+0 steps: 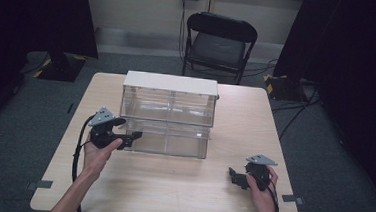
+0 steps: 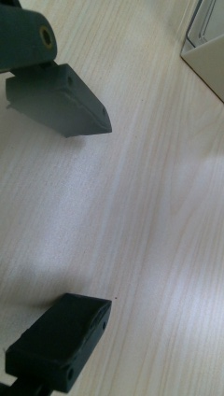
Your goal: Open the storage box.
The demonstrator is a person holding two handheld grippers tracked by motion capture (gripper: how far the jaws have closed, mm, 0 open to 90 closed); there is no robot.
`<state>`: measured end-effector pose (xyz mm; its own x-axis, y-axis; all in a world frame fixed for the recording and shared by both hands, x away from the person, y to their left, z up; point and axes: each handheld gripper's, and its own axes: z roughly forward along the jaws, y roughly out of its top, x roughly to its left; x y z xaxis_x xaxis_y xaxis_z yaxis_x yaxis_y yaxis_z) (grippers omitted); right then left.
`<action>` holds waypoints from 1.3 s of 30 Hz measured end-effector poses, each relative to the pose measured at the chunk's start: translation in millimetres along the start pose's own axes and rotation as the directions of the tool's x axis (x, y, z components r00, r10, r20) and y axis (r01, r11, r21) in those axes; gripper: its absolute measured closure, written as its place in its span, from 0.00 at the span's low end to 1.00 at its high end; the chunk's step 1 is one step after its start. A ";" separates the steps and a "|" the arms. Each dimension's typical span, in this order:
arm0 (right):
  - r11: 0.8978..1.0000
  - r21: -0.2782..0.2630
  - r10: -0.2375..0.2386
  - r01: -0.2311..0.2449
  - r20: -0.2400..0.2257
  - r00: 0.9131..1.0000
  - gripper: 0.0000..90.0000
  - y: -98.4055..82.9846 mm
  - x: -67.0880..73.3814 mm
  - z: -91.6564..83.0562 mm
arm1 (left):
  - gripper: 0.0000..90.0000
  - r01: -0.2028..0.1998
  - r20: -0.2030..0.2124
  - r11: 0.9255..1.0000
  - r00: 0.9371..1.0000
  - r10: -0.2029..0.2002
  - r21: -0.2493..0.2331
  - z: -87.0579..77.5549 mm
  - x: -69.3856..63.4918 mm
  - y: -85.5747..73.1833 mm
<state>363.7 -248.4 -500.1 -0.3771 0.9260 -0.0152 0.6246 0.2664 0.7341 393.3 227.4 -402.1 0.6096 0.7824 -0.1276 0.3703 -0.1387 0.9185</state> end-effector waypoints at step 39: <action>1.000 0.000 0.000 0.000 0.000 1.000 0.14 0.0 0.0 0.0 | 0.16 0.013 0.009 1.000 1.000 -0.013 -0.009 -2.8 0.3 10.7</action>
<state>363.7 -248.4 -500.1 -0.3772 0.9260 -0.0152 0.6247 0.2664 0.7340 395.5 227.8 -391.3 0.6106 0.7789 -0.1429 0.3719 -0.1227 0.9201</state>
